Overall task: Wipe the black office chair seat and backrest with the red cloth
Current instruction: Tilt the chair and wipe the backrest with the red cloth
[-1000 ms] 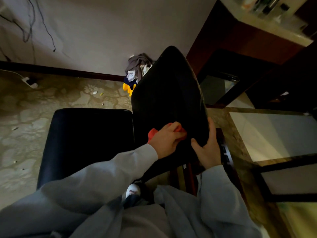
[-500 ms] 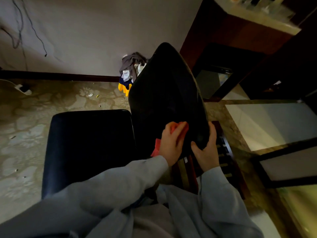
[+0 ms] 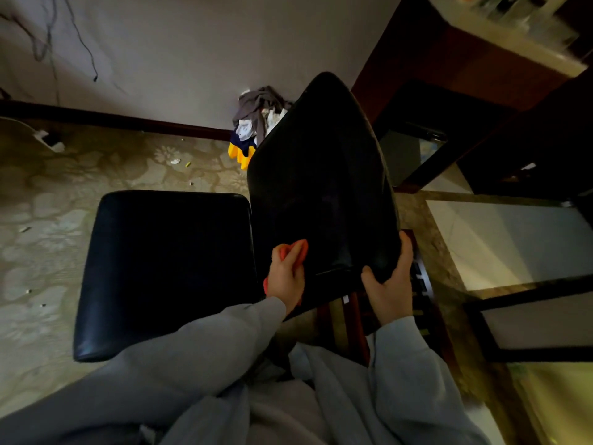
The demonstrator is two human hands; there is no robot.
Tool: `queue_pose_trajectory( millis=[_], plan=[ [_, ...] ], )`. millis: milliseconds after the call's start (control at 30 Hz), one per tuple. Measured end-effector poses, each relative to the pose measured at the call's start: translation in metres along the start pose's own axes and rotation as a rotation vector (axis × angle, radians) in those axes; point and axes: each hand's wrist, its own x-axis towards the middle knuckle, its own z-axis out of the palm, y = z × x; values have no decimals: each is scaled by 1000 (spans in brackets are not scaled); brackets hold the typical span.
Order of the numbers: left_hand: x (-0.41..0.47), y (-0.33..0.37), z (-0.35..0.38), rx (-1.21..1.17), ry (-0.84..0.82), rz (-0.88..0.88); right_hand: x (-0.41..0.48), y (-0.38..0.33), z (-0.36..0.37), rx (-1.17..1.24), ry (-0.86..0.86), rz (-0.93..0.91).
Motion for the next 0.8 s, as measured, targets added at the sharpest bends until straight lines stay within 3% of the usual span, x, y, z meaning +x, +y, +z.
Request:
queue_pose_trajectory(
  millis=[67,133,233,400,500,800],
  plan=[
    [16,5,-7,-82,8,-129,4,-3,-2,-14,-6,-12],
    [34,22,-12,-131,64,-132,11,-10,-5,-49,-9,-51],
    [57,62,-11,-154,147,49,30,-25,-9,-166,-31,-116],
    [83,108,6,5,85,371,78,-48,-9,-509,-171,-209],
    [96,100,19,81,94,277,108,-61,-2,-769,-298,-246],
    [141,11,13,-24,202,-43,152,-68,33,-1452,-599,-590]
  ],
)
